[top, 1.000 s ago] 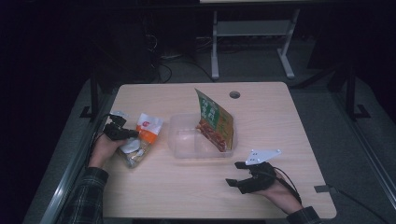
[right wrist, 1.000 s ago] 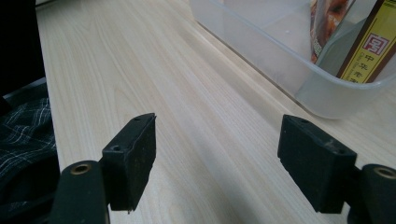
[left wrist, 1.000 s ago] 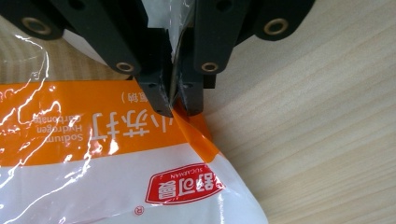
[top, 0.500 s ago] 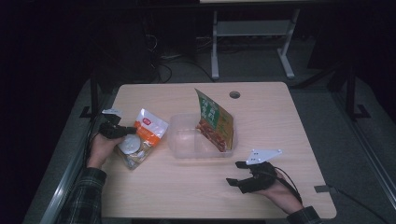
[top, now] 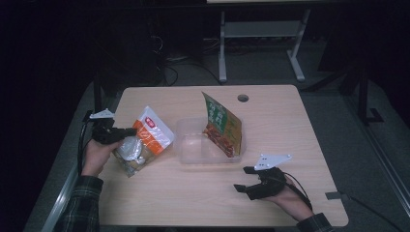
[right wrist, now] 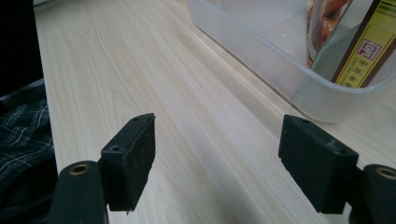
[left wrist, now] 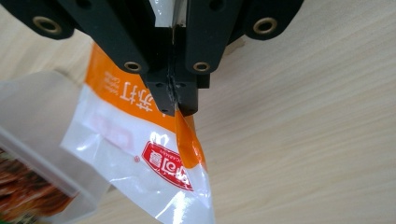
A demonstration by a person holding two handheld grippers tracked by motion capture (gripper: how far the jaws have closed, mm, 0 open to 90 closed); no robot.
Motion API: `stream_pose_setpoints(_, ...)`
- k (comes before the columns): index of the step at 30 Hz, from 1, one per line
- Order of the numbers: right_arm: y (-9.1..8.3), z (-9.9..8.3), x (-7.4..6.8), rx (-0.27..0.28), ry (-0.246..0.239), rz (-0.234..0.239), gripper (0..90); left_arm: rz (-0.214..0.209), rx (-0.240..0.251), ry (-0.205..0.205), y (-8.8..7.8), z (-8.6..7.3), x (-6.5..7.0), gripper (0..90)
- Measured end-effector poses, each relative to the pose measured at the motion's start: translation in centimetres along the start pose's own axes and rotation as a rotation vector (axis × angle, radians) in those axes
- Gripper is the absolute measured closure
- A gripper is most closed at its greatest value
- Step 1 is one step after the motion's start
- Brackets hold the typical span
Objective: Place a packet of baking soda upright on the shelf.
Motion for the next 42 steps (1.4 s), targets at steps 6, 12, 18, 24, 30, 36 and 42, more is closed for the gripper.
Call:
stream_pose_setpoints(6,0.1,0.1,0.0,0.001,0.003,0.003,26.2,-0.019,0.061,-0.009,-1.7,0.5,0.5,89.8)
stream_pose_setpoints(12,0.4,0.3,-0.2,0.009,-0.013,0.023,26.3,-0.014,0.084,0.008,-3.2,0.9,1.5,89.8)
stream_pose_setpoints(18,0.5,0.5,-0.8,0.015,-0.026,0.058,26.5,-0.028,0.120,0.000,-5.1,1.2,2.6,89.8)
stream_pose_setpoints(24,0.6,0.9,-1.5,0.034,-0.018,0.084,27.6,-0.049,0.149,0.013,-6.6,1.4,4.5,89.8)
stream_pose_setpoints(30,1.0,1.3,-2.3,0.043,-0.020,0.104,27.4,-0.062,0.163,0.021,-7.3,1.6,6.1,89.8)
stream_pose_setpoints(36,2.0,2.6,-3.3,0.078,-0.023,0.141,32.5,-0.101,0.170,0.044,-6.7,2.2,8.4,89.8)
stream_pose_setpoints(42,2.8,3.6,-3.6,0.087,-0.020,0.179,36.8,-0.140,0.174,0.062,-5.5,2.6,10.1,89.8)
Point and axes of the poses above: each handheld gripper's, and its own axes: y roughly forward along the jaws, z roughly out of its top, x roughly to its right, the point moved 5 cm from there along y, roughly forward along the jaws, and after that the axes turned 12 degrees about y, right-handed, at the moved point
